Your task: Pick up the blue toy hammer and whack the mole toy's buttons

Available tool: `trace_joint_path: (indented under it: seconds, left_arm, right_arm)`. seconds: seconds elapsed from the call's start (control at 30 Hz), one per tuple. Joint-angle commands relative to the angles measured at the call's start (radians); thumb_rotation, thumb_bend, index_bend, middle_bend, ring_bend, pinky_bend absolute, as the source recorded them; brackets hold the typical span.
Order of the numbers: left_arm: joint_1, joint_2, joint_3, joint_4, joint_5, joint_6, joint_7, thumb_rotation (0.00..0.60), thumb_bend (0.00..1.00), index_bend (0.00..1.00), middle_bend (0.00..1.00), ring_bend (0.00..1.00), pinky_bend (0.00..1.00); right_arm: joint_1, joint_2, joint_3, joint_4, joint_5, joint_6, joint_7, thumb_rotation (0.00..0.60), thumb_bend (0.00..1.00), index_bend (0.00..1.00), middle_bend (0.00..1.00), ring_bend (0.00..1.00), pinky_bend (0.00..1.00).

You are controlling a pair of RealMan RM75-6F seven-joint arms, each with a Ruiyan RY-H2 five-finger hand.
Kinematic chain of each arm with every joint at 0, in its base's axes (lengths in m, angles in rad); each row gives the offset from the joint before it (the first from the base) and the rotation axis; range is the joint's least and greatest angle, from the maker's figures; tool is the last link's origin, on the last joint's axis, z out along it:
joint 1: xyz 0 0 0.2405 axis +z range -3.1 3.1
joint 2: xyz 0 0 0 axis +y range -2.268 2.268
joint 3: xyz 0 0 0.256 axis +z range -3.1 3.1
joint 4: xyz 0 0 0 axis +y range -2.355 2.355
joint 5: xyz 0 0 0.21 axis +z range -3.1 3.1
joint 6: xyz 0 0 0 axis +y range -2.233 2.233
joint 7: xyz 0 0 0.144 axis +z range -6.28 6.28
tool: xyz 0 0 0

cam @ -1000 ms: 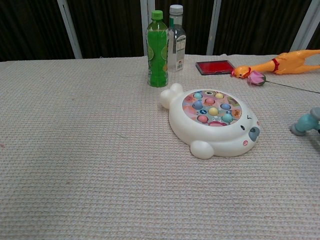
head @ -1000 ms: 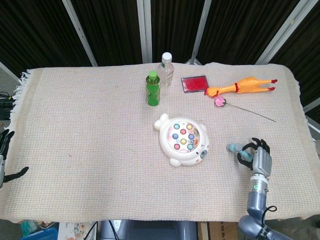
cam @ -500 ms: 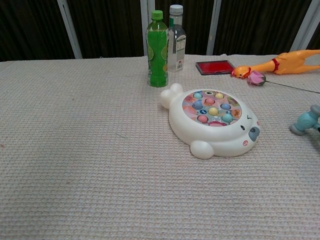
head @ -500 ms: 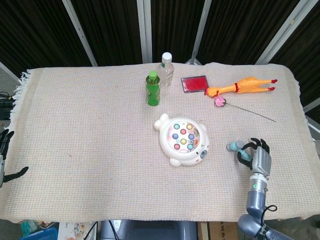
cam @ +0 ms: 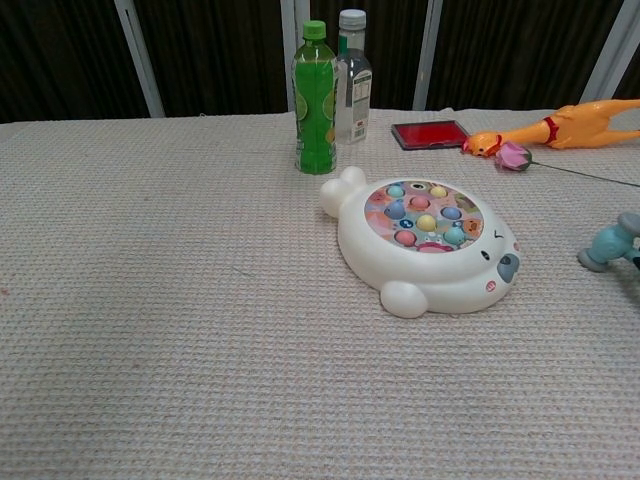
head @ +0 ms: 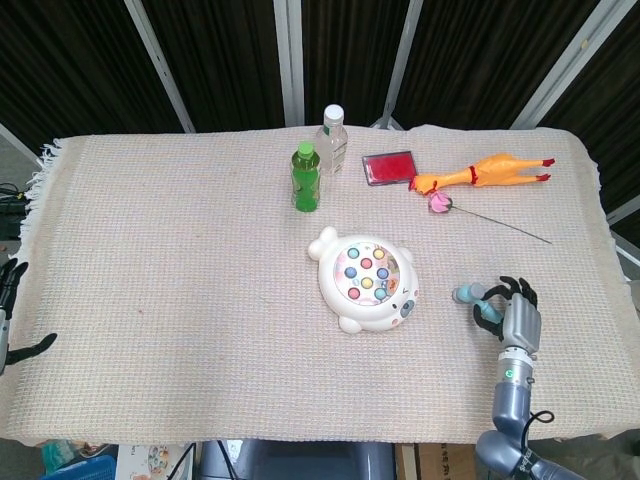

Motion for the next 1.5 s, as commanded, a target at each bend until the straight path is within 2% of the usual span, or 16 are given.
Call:
trace_joint_path:
  seconds: [0.03,0.43,0.57,0.7,0.9,1.3,1.5]
  left_arm:
    - [0.0,0.0,0.0,-0.001,-0.001,-0.001,0.0,0.6,0.0,0.0,0.0,0.0,0.0]
    - [0.0,0.002,0.0,-0.005,-0.005,-0.003,0.001,0.6,0.0,0.0,0.0,0.0,0.0]
    - [0.0,0.002,0.0,-0.004,-0.005,-0.002,-0.001,0.6,0.0,0.0,0.0,0.0,0.0]
    - [0.001,0.002,0.0,-0.003,-0.005,-0.003,-0.003,0.6,0.0,0.0,0.0,0.0,0.0]
    - [0.001,0.003,0.0,-0.004,-0.006,-0.003,-0.005,0.6,0.0,0.0,0.0,0.0,0.0]
    - [0.001,0.004,0.0,-0.007,-0.007,-0.004,-0.006,0.6,0.0,0.0,0.0,0.0,0.0]
    - [0.001,0.004,0.0,-0.007,-0.008,-0.005,-0.009,0.6,0.0,0.0,0.0,0.0,0.0]
  right_arm:
    - [0.001,-0.002,-0.002,0.003,-0.002,0.0,-0.001,0.6,0.42,0.59,0.21,0.0,0.0]
    - [0.002,-0.006,-0.011,0.016,-0.008,-0.006,-0.006,0.6,0.45,0.61,0.23,0.01,0.0]
    - [0.002,-0.008,-0.01,0.021,-0.008,-0.006,-0.006,0.6,0.49,0.69,0.31,0.1,0.01]
    - [0.002,-0.01,-0.01,0.027,-0.02,0.005,-0.002,0.6,0.53,0.79,0.44,0.28,0.22]
    - [0.0,-0.008,-0.01,0.028,-0.026,0.002,0.009,0.6,0.59,0.83,0.51,0.36,0.37]
    - [-0.005,0.004,0.002,0.021,-0.06,0.011,0.062,0.6,0.62,0.89,0.6,0.46,0.55]
    - [-0.008,0.019,0.012,0.0,-0.079,0.017,0.093,0.6,0.63,0.91,0.62,0.49,0.57]
